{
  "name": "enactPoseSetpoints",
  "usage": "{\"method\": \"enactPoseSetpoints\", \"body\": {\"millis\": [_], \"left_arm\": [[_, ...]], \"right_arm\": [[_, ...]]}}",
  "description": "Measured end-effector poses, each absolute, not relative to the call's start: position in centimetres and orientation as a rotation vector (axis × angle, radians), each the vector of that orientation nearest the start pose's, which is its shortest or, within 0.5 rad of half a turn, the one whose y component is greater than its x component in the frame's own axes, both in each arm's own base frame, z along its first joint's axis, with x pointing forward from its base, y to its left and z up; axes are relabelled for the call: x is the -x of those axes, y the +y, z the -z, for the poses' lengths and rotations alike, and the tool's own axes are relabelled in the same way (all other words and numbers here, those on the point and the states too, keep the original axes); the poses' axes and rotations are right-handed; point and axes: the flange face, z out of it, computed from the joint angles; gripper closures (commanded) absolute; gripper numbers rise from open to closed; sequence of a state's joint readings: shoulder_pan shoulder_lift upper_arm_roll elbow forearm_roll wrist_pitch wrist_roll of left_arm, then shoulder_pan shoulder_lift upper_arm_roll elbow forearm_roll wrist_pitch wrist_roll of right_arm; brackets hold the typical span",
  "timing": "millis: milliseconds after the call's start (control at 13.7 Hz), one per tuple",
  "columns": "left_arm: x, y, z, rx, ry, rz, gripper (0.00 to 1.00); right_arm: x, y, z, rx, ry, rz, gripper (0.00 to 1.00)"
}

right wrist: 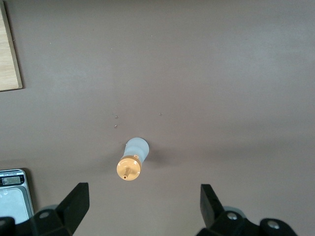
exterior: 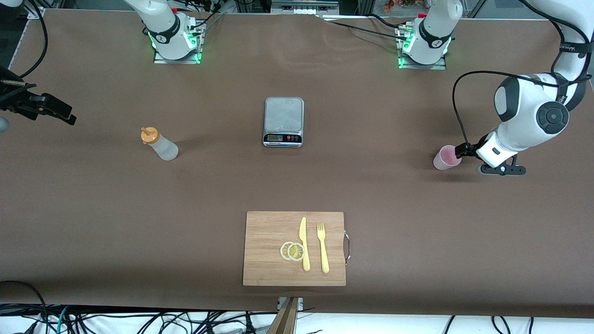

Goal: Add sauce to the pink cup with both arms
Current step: 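Reach the left gripper down to the pink cup and grasp it, then carry the pink cup with the left gripper onto the scale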

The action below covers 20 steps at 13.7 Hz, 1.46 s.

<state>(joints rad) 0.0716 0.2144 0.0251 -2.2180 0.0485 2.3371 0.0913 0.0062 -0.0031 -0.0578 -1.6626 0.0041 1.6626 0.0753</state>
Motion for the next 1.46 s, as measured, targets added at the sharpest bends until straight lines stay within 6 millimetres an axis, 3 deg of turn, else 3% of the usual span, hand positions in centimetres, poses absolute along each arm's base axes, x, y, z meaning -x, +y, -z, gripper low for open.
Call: {"method": "enactPoseSetpoints", "body": {"millis": [366,513,659,879,1245,1465], "left_arm": [[-53.7,5.0,-24.3,3.109,0.058,-0.130,0.05],[-53.6,4.9,-23.5,3.109,0.061,-0.133,0.13],[-53.5,4.9,-23.3,3.109,0.062,-0.139,0.27],[-53.4,4.8,-23.3,3.109,0.064,-0.140,0.59],[-53.4,3.8,-23.2,3.108,0.092,-0.142,0.97],[-53.5,2.8,-23.5,3.107,0.118,-0.138,1.00]], "right_arm": [[-55.9,-2.9,-59.1,3.131,0.200,0.005,0.00],[-55.9,-2.9,-59.1,3.131,0.200,0.005,0.00],[-55.9,-2.9,-59.1,3.131,0.200,0.005,0.00],[-55.9,-2.9,-59.1,3.131,0.200,0.005,0.00],[-55.9,-2.9,-59.1,3.131,0.200,0.005,0.00],[-55.9,-2.9,-59.1,3.131,0.200,0.005,0.00]]}}
